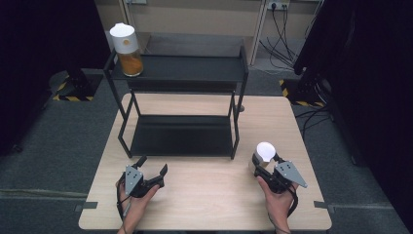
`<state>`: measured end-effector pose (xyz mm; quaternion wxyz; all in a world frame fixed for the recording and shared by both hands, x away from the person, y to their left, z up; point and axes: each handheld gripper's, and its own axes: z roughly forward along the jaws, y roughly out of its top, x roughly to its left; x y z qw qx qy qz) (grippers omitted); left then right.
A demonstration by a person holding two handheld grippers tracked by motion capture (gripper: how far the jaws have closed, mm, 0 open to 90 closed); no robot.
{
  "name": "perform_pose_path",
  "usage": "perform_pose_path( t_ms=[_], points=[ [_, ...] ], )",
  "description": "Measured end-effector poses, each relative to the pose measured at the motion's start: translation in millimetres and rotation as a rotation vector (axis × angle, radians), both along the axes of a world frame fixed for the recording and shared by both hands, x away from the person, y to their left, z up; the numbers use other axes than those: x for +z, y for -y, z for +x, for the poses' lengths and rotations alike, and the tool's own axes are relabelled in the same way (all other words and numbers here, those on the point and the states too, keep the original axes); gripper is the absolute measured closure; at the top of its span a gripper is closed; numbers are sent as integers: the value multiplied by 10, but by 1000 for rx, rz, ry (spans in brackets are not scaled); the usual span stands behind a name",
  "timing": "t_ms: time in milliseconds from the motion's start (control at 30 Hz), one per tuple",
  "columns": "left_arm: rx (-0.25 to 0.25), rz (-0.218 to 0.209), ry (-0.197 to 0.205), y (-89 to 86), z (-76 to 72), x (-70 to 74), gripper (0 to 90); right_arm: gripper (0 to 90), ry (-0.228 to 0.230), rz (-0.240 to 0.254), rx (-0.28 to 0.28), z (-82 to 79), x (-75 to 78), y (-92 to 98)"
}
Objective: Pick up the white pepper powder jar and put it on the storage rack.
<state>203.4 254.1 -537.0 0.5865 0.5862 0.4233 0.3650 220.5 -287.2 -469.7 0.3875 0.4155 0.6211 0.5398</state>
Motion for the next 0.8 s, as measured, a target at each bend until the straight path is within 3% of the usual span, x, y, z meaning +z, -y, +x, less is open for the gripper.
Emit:
perform_pose_path(
  t_ms=[800],
  points=[
    [2,2,1,7,-2,0,124,308,124,32,70,-38,414,-130]
  ],
)
